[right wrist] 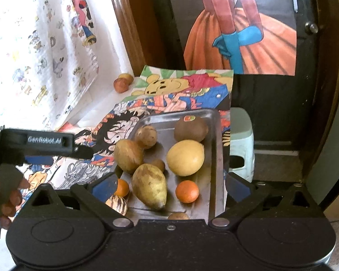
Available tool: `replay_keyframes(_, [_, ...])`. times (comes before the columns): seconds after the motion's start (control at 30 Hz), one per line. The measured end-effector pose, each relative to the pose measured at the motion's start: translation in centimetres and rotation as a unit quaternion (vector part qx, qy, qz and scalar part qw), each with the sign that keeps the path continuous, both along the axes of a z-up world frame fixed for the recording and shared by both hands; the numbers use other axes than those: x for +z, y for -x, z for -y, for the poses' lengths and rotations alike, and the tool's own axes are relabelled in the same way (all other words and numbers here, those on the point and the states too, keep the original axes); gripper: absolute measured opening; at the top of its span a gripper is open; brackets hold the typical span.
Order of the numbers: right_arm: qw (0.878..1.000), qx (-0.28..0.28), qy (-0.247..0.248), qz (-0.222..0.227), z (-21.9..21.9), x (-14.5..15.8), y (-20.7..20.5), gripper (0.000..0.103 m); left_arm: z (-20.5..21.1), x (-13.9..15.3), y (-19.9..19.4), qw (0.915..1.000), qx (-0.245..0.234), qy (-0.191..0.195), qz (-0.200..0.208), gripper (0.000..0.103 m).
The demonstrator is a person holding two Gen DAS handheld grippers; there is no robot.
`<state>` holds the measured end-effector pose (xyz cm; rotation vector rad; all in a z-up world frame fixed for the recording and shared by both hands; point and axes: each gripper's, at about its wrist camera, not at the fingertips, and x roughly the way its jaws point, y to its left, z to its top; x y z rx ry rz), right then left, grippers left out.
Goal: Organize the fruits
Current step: 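Withdraw both tools back from the tray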
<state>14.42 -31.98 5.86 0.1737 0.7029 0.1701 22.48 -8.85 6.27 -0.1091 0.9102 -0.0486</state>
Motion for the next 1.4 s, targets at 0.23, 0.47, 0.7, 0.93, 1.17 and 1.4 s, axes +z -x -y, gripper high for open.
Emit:
replay_keyframes(0.23, [1.0, -0.016, 0.001, 0.001, -0.6, 0.3, 0.7, 0.102, -1.4, -0.1, 1.4, 1.0, 0.001, -0.004, -0.005, 0.102])
replay_keyframes(0.47, [0.999, -0.028, 0.016, 0.004, -1.5, 0.7, 2.8, 0.102, -2.4, -0.6, 2.7, 1.0, -0.008, -0.001, -0.002, 0.102])
replay_keyframes(0.7, [0.997, -0.064, 0.031, 0.021, -2.5, 2.5, 5.6, 0.102, -2.7, -1.0, 4.7, 0.9995, -0.031, -0.007, 0.005, 0.102])
replay_keyframes(0.93, [0.993, -0.094, 0.051, 0.047, -4.3, 4.5, 8.3, 0.102, -3.1, 0.1, 6.8, 0.9975, -0.067, -0.003, 0.023, 0.102])
replay_keyframes(1.17, [0.99, -0.106, 0.061, 0.068, -5.5, 6.1, 9.9, 0.102, -4.1, 1.8, 8.1, 0.9952, -0.083, 0.013, 0.05, 0.102])
replay_keyframes(1.4, [0.991, -0.097, 0.063, 0.065, -5.7, 5.5, 9.9, 0.102, -5.0, 2.5, 9.6, 0.9941, -0.083, 0.018, 0.067, 0.102])
